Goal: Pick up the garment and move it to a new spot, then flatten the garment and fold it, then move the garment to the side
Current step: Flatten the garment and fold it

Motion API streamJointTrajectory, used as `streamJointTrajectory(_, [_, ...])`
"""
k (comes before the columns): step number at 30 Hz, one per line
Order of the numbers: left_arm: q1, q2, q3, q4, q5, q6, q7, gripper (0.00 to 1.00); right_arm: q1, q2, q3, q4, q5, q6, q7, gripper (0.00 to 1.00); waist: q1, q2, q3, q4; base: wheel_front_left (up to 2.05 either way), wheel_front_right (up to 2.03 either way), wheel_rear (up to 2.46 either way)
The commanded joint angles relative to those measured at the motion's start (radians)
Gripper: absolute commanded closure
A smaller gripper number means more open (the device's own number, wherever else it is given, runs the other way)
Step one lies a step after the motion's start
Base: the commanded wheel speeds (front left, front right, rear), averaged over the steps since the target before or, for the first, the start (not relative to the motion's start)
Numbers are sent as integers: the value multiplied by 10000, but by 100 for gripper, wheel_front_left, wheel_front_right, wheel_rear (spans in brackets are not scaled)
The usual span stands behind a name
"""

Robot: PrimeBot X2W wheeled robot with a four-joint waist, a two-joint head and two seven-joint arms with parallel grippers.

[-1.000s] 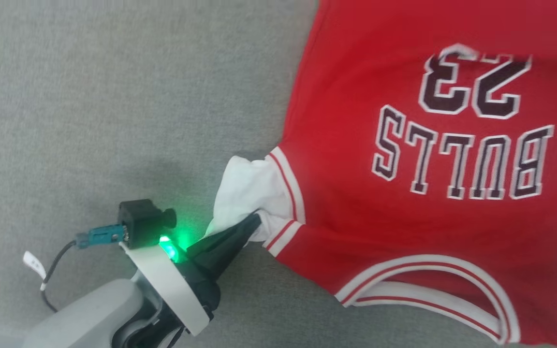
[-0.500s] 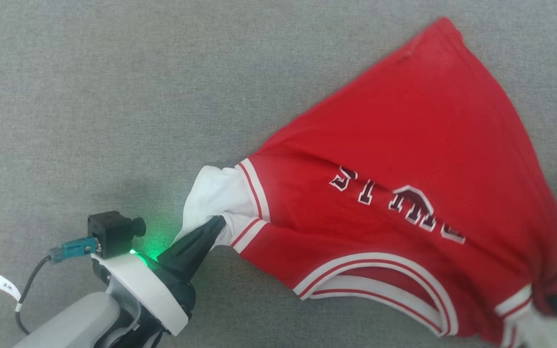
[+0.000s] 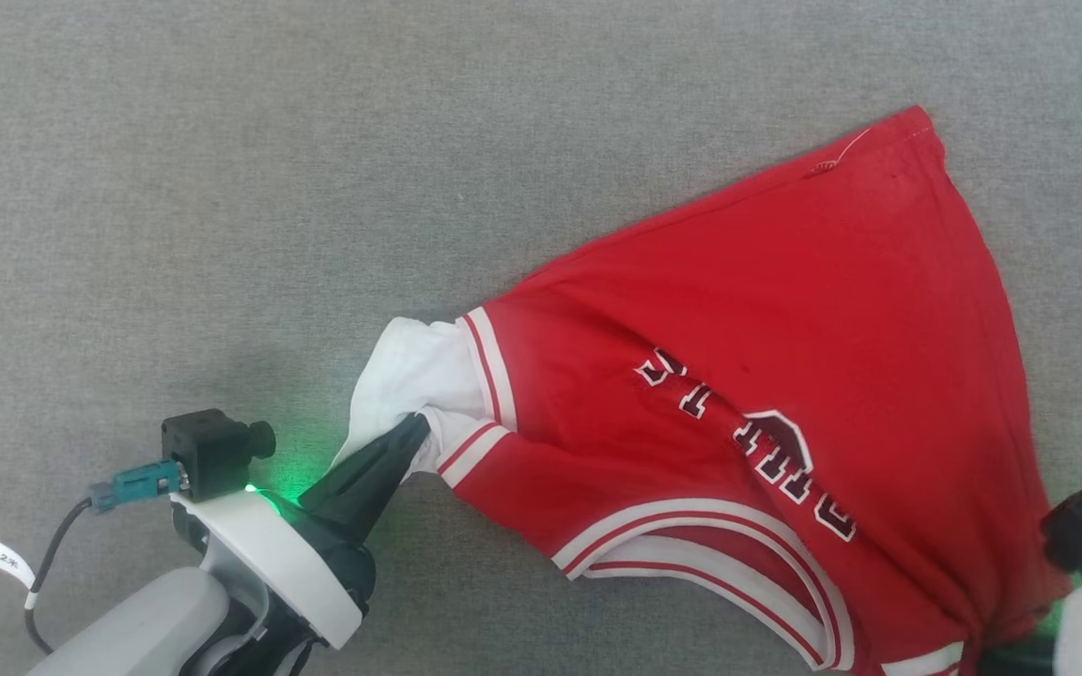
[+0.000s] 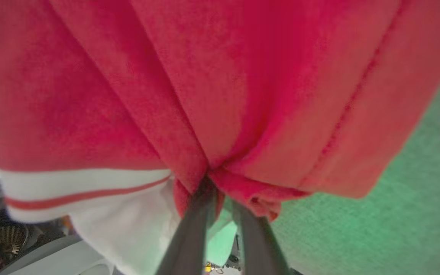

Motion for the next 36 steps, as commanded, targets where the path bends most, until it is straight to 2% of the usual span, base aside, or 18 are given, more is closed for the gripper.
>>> streamJointTrajectory(1, [141,-84,28,-12,-24,-12,23,100,-270,-181,-411,-173,-2,-36,-339,0,0,0,-15,-10,0,0,0])
streamJointTrajectory(5, [196,-146,98,-90,-12,-12,23,100,-224,-356,-1136,-732,282,-22,-264,0,0,0,3,6,0,0,0])
streamJointTrajectory(8, [182,-263,93,-146,74,-12,24,100,-441,-578,-2133,-1321,716,-16,-21,0,0,0,50,104,0,0,0])
streamJointTrajectory(11, [61,-429,34,-183,146,-12,24,100,-1192,-759,-3046,-1593,931,-16,163,0,0,0,120,271,0,0,0])
streamJointTrajectory(14, [-136,-593,-42,-200,201,-12,24,100,-2602,-922,-3262,-1331,714,-16,51,0,0,0,244,509,0,0,0])
streamJointTrajectory(18, [-401,-835,-226,-207,251,-12,24,100,-4833,-878,-2368,-89,-64,-16,-134,0,0,0,504,875,0,0,0])
streamJointTrajectory(23, [-716,-1107,-459,-156,258,-13,24,100,-7109,-571,-888,1805,-1006,-16,298,0,0,0,892,1360,0,0,0])
streamJointTrajectory(27, [-918,-1347,-550,-97,263,-13,24,100,-8223,-407,85,3003,-1519,-16,618,0,0,0,1184,1655,0,0,0])
streamJointTrajectory(32, [-1005,-1575,-602,-41,303,-13,29,100,-8545,-559,1378,4021,-1755,-18,929,0,0,0,1403,1828,0,0,0])
streamJointTrajectory(33, [-1005,-1592,-583,-22,299,-13,29,100,-8549,-578,1553,4131,-1700,-16,939,51,0,0,1414,1832,0,0,0])
streamJointTrajectory(34, [-1002,-1596,-531,-2,282,-13,29,100,-8576,-564,1675,4208,-1662,-16,859,90,0,0,1415,1821,0,0,0])
streamJointTrajectory(35, [-988,-1591,-450,21,270,-13,29,100,-8605,-552,1769,4262,-1623,-16,758,100,0,0,1389,1799,0,0,0])
streamJointTrajectory(36, [-957,-1574,-384,45,255,-13,29,100,-8629,-522,1857,4292,-1539,-15,651,100,0,0,1346,1767,0,0,0])
